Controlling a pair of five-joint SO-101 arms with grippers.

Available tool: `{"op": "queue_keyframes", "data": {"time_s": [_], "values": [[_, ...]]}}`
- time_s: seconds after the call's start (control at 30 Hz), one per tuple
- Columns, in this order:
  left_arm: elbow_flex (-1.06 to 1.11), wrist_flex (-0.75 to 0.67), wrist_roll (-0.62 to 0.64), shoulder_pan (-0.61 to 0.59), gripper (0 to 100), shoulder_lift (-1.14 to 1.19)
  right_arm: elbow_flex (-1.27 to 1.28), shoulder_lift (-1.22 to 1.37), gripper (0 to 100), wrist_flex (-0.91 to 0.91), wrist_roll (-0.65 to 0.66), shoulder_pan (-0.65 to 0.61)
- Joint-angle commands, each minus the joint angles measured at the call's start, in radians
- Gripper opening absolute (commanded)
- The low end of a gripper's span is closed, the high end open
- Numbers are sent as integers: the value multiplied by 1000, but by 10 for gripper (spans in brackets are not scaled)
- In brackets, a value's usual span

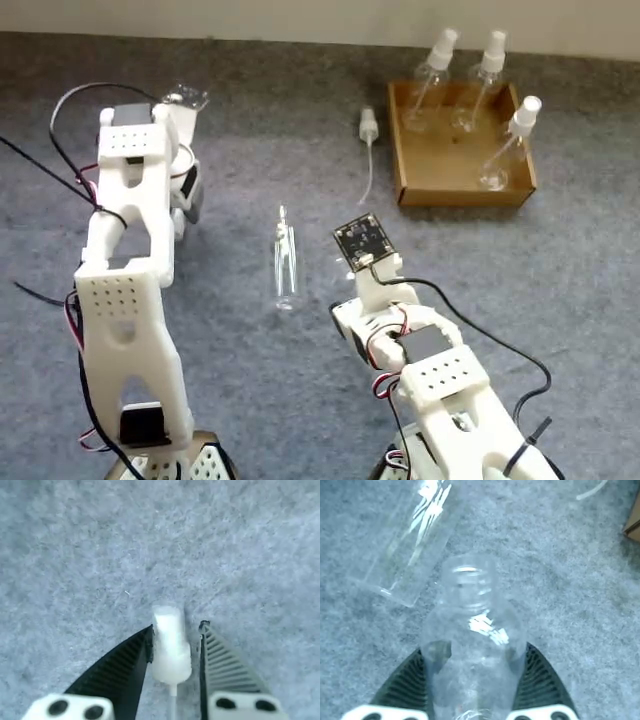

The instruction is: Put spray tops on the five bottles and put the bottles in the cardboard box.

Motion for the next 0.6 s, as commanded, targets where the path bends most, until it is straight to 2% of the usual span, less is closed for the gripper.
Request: {"op": "queue_keyframes", "data": {"time_s": [0.0, 0.33, 0.5, 0.57], "values": [[-38, -6, -3, 5, 151, 38, -4, -21, 4, -22, 11, -10], [-38, 3, -6, -13, 146, 24, -4, -21, 4, -22, 11, -10], [-36, 3, -5, -12, 15, 22, -4, -21, 4, -22, 8, -10], [-38, 5, -2, -10, 7, 16, -4, -21, 4, -22, 6, -10]]}}
